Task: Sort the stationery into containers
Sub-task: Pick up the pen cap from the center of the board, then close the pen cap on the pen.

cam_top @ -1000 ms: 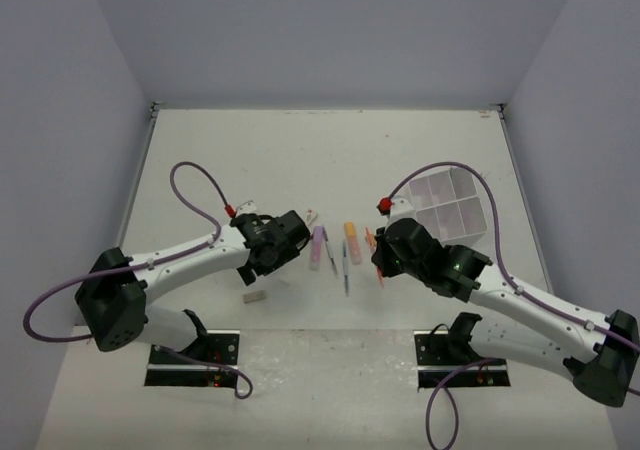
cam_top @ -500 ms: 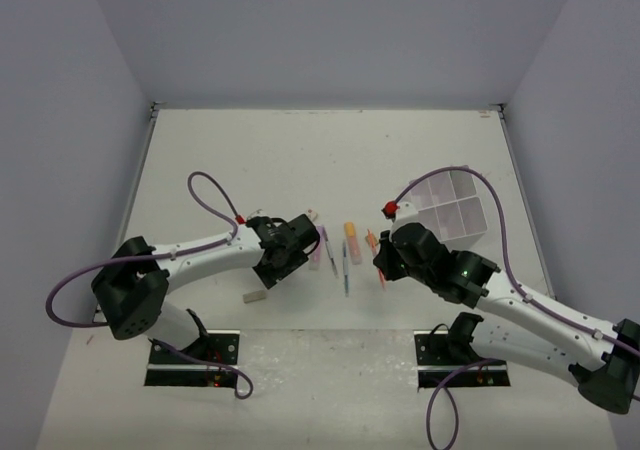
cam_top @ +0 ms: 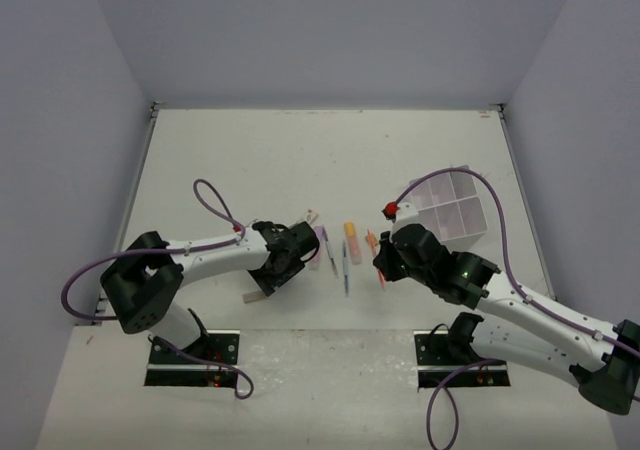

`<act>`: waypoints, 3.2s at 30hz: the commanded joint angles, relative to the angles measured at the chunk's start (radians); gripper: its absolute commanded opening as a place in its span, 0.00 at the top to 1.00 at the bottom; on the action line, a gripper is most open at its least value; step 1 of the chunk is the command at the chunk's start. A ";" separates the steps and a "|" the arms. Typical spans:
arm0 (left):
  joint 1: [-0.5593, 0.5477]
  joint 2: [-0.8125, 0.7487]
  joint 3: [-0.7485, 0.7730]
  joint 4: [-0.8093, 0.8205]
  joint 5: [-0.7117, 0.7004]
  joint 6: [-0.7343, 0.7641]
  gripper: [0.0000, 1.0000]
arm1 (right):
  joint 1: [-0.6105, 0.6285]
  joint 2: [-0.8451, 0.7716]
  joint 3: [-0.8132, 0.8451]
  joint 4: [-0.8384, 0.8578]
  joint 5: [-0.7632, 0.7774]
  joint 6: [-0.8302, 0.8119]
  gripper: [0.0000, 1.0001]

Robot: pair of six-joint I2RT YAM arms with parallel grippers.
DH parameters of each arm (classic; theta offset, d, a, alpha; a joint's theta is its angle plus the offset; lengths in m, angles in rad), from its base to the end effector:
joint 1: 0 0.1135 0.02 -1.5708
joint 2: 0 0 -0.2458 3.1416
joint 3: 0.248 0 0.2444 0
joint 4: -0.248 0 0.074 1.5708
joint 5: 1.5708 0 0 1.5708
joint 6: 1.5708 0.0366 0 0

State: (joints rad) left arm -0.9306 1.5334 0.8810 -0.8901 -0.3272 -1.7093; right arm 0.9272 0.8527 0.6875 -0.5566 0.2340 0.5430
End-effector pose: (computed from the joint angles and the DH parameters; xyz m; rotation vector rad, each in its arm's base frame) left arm 0.1519 -0.1843 0.1543 -1.0752 2.6034 0.0768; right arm 0.1173 0.1422 0.2464 -0.3215 2.2976 0.5003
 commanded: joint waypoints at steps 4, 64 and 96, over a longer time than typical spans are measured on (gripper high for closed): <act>0.000 0.043 -0.009 0.047 0.024 -0.035 0.35 | -0.003 -0.024 -0.013 0.033 -0.004 0.017 1.00; -0.028 -0.716 -0.353 1.499 0.371 0.857 1.00 | 0.072 -0.193 -0.315 0.927 -0.628 0.230 1.00; -0.031 -0.647 -0.369 1.574 0.482 0.824 1.00 | 0.134 -0.340 -0.212 0.671 -0.355 0.106 1.00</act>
State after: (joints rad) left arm -0.9577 0.8841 0.5056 0.6418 0.1318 -0.8982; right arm 1.0557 0.5061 0.4252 0.1214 -0.1444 0.6734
